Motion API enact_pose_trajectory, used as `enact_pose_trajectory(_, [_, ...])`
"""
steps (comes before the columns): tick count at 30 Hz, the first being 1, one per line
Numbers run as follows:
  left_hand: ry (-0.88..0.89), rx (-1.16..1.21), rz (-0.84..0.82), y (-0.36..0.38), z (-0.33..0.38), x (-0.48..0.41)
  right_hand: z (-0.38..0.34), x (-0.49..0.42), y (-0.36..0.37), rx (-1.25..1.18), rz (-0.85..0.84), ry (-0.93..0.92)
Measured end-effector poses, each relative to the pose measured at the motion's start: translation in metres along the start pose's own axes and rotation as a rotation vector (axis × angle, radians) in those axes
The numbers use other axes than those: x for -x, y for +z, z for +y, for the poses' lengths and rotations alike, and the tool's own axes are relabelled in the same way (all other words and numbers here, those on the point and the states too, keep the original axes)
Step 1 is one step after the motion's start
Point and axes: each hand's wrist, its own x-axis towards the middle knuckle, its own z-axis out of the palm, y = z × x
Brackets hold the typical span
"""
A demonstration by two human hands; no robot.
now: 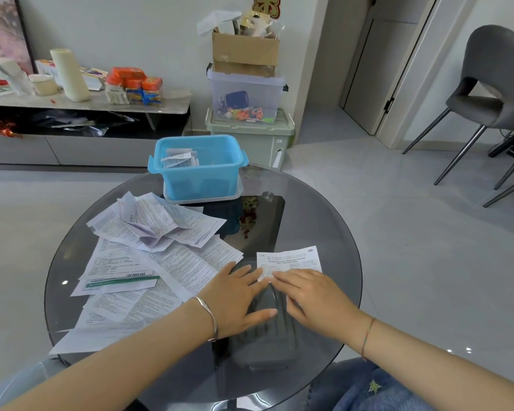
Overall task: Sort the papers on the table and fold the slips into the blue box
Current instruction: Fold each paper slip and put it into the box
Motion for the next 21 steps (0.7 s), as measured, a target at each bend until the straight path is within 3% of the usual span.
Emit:
enact_pose_trajectory(15, [0.029, 0.01, 0.044, 0.004, -0.004, 0.003, 0.041, 0.054, -0.014, 0.035, 0.05, 0.188])
enact_pose_trajectory(21, [0.032, 0.023, 0.05, 0.008, -0.005, 0.0, 0.043, 0.044, -0.025, 0.05, 0.171, 0.234])
